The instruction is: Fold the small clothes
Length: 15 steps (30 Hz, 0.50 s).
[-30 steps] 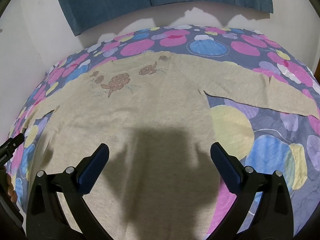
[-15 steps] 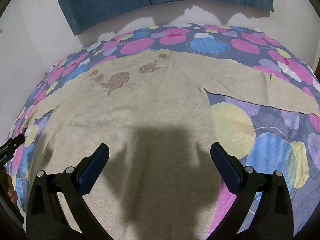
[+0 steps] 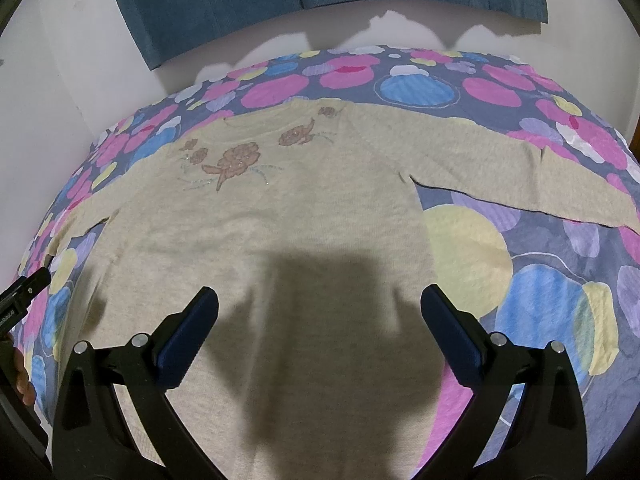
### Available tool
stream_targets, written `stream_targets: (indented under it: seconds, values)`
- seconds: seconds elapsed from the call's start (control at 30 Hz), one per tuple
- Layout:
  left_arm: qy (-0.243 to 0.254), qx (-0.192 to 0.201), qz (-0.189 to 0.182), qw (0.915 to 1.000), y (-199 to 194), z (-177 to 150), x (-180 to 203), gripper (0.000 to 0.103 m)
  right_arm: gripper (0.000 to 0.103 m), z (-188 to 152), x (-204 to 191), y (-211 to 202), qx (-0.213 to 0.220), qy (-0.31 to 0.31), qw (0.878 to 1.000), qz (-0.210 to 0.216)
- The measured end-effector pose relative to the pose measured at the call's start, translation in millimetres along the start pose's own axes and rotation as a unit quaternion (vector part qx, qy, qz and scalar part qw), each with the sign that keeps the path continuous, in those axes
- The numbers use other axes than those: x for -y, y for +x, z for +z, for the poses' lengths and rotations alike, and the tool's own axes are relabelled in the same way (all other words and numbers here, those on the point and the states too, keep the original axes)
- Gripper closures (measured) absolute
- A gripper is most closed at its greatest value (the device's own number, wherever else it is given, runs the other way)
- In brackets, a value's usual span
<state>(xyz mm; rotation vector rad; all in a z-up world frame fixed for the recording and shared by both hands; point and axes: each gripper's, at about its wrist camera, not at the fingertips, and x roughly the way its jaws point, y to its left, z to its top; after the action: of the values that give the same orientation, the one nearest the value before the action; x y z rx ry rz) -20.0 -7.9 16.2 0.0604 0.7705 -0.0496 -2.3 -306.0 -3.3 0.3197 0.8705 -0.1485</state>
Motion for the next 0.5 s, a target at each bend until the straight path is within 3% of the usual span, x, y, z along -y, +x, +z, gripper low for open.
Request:
stream_targets:
  seconds: [0.5]
  values:
    - [0.003,-0.001,0.000,1.0000,1.7,-2.8,2.0,0.005,0.002,-0.7,-1.7,1.0,-0.002,0.001,1.000,0.000]
